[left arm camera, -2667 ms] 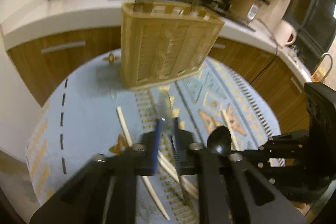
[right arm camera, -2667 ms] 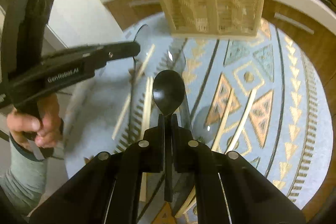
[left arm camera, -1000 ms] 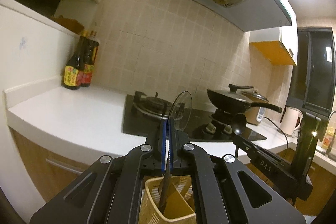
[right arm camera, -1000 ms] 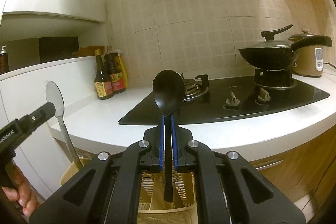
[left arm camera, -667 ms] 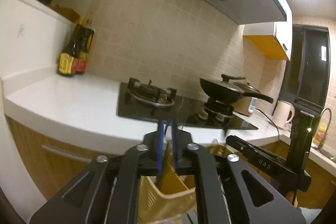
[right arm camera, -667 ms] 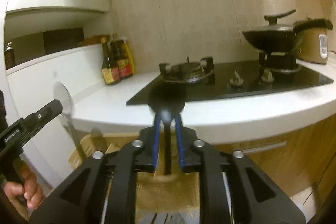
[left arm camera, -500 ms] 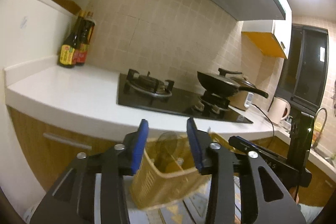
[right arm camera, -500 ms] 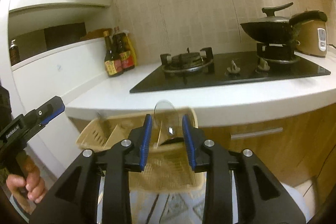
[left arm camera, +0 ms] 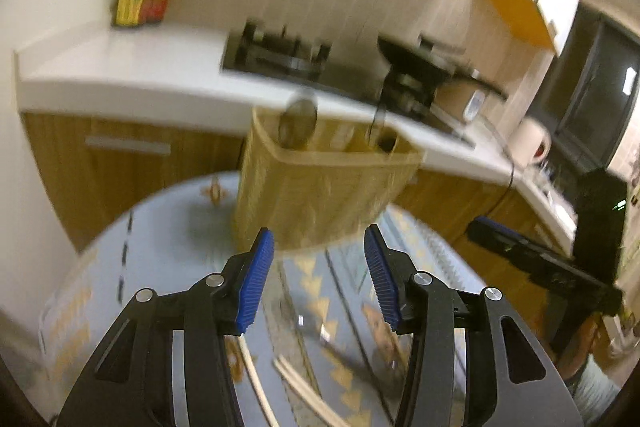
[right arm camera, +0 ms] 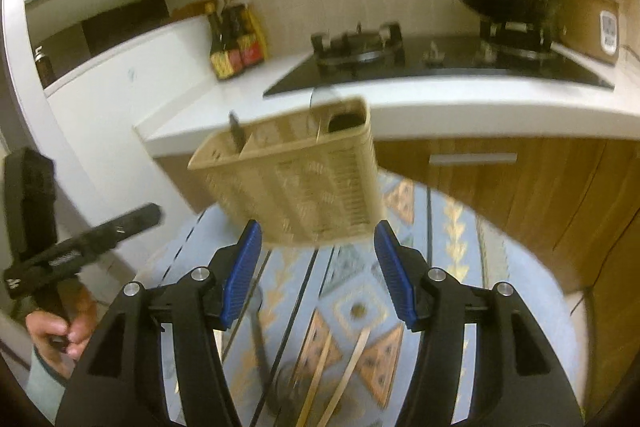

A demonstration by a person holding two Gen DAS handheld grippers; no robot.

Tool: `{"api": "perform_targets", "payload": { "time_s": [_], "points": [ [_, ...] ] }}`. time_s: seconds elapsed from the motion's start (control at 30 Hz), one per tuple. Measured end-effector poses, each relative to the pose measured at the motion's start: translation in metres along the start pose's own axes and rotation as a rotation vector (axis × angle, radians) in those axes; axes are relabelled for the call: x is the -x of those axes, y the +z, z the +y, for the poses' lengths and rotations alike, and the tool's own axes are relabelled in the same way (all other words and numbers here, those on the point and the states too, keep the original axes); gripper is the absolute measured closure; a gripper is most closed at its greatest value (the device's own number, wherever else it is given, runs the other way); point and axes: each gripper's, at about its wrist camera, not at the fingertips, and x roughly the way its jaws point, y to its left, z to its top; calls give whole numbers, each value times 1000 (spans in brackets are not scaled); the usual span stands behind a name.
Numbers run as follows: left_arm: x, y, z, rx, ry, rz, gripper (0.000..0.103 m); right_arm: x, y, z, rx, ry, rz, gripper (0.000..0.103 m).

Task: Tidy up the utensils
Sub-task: 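Lower both tools to the chopsticks and grasp one with the right tool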

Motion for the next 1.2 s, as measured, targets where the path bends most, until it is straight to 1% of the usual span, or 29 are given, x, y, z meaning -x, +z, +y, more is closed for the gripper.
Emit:
{"api": "perform_targets", "payload": {
  "time_s": [0.07, 0.13, 0.2, 0.23, 0.33, 0.4, 0.6, 0.8, 0.87, 0.9, 0.97, 1.1, 1.2],
  "points": [
    [-12, -7, 3, 20, 18, 66, 57, -2, -7, 1, -5, 9, 63, 48],
    [-28, -16, 7, 52, 31, 142, 57, -7, -13, 2, -3, -5, 122, 48],
    [-41, -21, 12, 92, 29, 193, 57, -16, -22, 1, -8, -13, 201, 48],
    [-48, -23, 15, 109, 26, 217, 57, -23, -28, 0, -19, -19, 254, 48],
    [-62, -28, 18, 129, 47, 264, 57, -35, -42, -3, -49, -18, 358, 48],
    [-71, -30, 20, 137, 64, 299, 57, -40, -49, -5, -58, -22, 402, 48],
    [-88, -34, 21, 158, 101, 348, 57, -49, -59, -8, -65, -44, 480, 49],
    [-97, -35, 22, 202, 104, 338, 57, -54, -61, -14, -70, -77, 507, 50],
    [-102, -35, 19, 201, 117, 343, 57, -56, -61, -15, -68, -85, 512, 50],
    [-105, -36, 17, 192, 128, 349, 57, -57, -61, -15, -66, -90, 517, 51],
    [-110, -37, 11, 168, 146, 350, 56, -60, -62, -18, -67, -94, 530, 58],
    [-116, -38, -6, 104, 187, 351, 55, -69, -62, -25, -96, -93, 561, 65],
    [-120, -40, -16, 50, 217, 348, 55, -73, -61, -29, -111, -98, 574, 67]
  ]
}}
